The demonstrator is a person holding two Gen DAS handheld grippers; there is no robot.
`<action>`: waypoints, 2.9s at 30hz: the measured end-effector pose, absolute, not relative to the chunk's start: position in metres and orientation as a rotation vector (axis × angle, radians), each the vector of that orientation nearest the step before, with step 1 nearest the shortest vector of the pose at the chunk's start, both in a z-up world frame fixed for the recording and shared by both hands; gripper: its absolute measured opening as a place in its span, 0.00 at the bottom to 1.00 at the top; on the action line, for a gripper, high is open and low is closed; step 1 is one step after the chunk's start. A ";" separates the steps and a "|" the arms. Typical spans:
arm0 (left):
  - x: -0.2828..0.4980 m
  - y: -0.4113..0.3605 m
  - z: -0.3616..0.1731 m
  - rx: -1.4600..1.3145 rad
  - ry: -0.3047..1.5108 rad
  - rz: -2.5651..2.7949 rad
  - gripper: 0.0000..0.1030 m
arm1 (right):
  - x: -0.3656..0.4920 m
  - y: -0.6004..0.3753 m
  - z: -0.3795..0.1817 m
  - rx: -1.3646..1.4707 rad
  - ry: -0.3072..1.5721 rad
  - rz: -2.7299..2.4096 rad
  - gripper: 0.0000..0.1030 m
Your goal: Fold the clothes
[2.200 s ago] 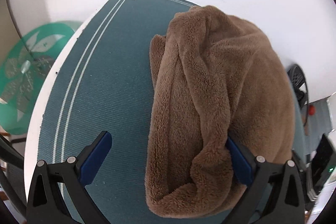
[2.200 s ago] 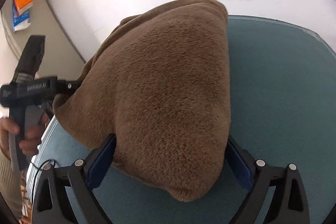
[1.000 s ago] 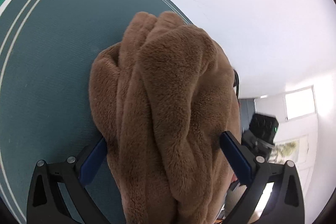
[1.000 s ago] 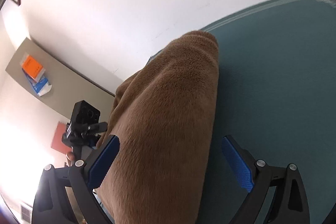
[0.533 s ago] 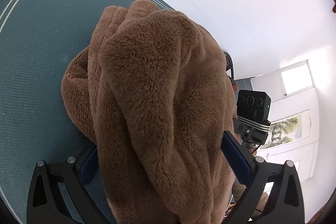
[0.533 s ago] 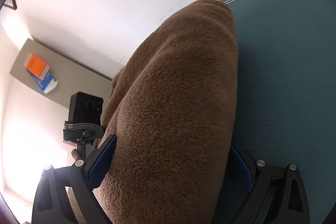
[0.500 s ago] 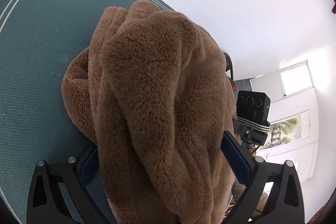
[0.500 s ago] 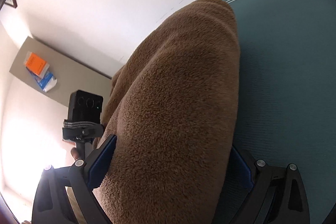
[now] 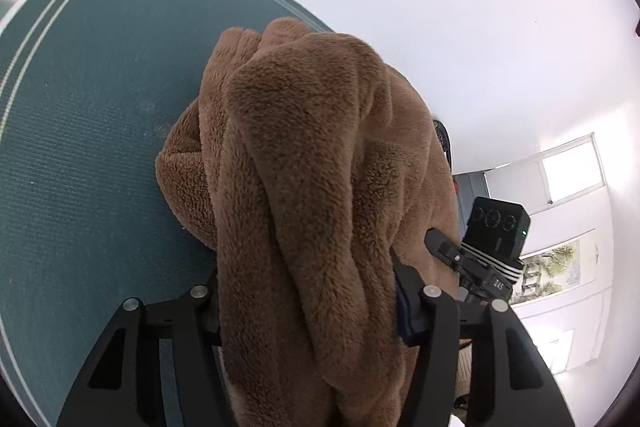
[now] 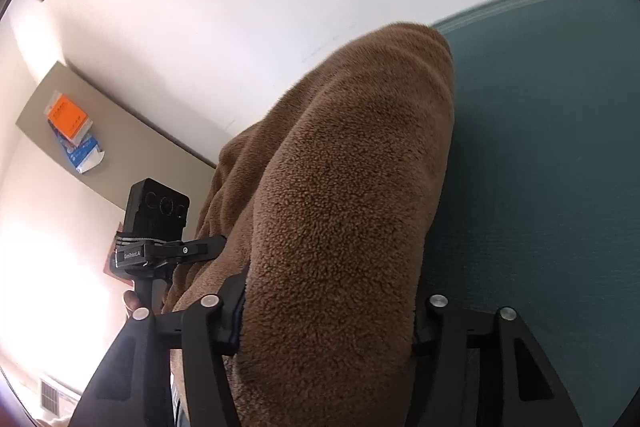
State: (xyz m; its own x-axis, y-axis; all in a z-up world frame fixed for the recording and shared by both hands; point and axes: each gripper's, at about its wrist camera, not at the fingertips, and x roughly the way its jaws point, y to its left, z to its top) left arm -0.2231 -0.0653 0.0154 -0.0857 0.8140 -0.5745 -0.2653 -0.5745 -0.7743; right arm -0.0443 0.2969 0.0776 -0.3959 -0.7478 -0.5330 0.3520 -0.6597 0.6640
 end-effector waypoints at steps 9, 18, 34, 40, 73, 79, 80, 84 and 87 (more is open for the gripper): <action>-0.178 -0.018 0.070 -1.321 -0.533 1.752 0.60 | 0.037 0.338 0.139 0.971 -0.543 -2.213 0.55; -0.107 0.104 0.115 -1.251 -0.374 1.615 0.61 | 0.175 0.461 0.186 0.871 -0.596 -2.398 0.55; -0.067 0.301 0.053 -1.428 -0.209 1.531 0.61 | 0.289 0.606 0.131 1.040 -0.766 -2.600 0.55; -0.069 0.281 0.032 -1.420 -0.132 1.605 0.71 | 0.284 0.586 0.104 1.094 -0.747 -2.619 0.58; 0.022 0.290 0.042 -1.164 0.192 1.934 0.87 | 0.331 0.476 0.099 1.053 0.133 -2.981 0.71; 0.032 0.280 0.059 -1.137 0.200 1.973 0.87 | 0.329 0.491 0.121 1.025 0.075 -2.977 0.72; 0.038 0.278 0.065 -1.109 0.214 1.990 0.87 | 0.334 0.495 0.128 0.991 0.040 -2.988 0.72; 0.060 0.279 0.074 -1.020 0.300 2.017 0.88 | 0.365 0.505 0.141 0.898 -0.009 -3.045 0.72; 0.062 0.288 0.062 -1.052 0.341 2.012 0.88 | 0.365 0.507 0.121 1.012 0.062 -3.047 0.72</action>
State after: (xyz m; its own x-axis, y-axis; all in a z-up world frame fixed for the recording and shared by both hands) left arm 0.0621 0.2883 0.0616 -0.3143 0.5427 -0.7789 -0.7689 -0.6268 -0.1264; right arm 0.3647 0.5075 0.1214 -0.7993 0.0781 -0.5958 -0.0538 -0.9968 -0.0584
